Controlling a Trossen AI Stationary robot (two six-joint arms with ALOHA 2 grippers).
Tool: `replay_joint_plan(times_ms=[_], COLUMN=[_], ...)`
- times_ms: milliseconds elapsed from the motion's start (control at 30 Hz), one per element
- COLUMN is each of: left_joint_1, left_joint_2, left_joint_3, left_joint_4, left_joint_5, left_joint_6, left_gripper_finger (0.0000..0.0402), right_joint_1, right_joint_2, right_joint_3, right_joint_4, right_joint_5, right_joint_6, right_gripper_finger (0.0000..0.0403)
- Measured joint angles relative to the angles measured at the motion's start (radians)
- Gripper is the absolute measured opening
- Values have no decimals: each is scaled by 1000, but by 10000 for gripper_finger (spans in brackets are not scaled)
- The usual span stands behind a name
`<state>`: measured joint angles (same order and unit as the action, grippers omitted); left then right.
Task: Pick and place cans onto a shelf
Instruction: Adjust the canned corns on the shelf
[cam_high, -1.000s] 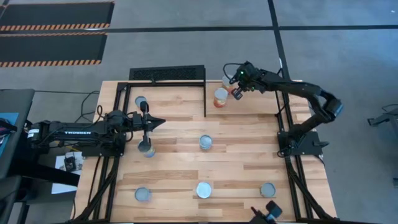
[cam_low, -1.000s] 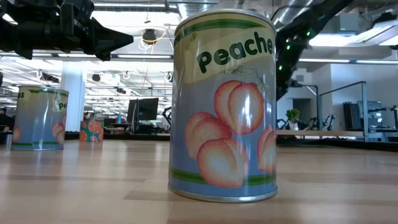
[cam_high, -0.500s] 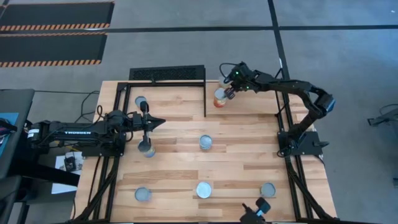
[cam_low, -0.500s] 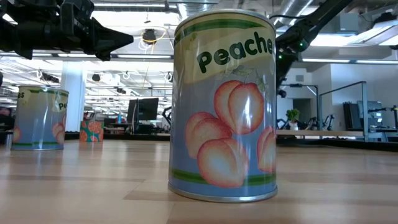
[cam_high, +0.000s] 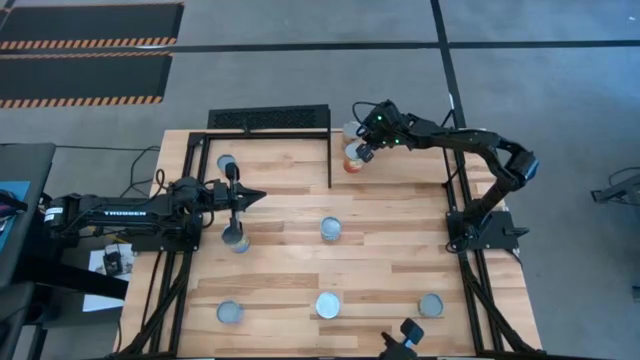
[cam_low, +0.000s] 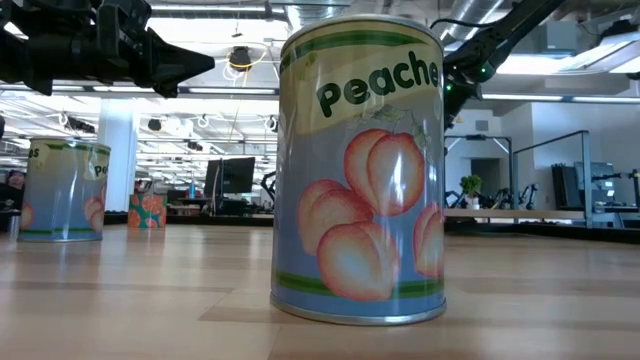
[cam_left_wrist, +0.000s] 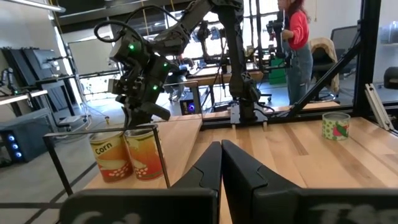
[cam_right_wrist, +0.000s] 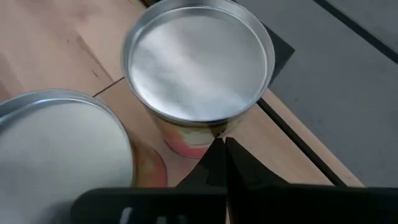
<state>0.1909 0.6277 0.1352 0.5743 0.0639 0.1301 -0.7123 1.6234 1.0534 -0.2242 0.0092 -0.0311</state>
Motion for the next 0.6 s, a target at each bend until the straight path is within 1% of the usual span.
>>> replay_joint_plan(times_ms=[233, 300, 367, 467, 600], left_joint_1=[0, 0, 0, 0, 0], left_joint_2=[0, 0, 0, 0, 0], left_joint_3=[0, 0, 0, 0, 0], left_joint_4=[0, 0, 0, 0, 0], left_joint_5=[0, 0, 0, 0, 0], left_joint_6=[0, 0, 0, 0, 4], left_gripper_finger=[1, 1, 1, 1, 1], right_joint_1=[-1, -1, -2, -1, 38], right_joint_2=[-12, -44, -83, -137, -147], right_joint_3=[0, 1, 11, 12, 11], right_joint_4=[-13, -43, -117, -265, -349], right_joint_5=[2, 19, 14, -33, -114], right_joint_6=[-22, -47, -53, -44, -21], right_gripper_finger=[7, 7, 5, 4, 4])
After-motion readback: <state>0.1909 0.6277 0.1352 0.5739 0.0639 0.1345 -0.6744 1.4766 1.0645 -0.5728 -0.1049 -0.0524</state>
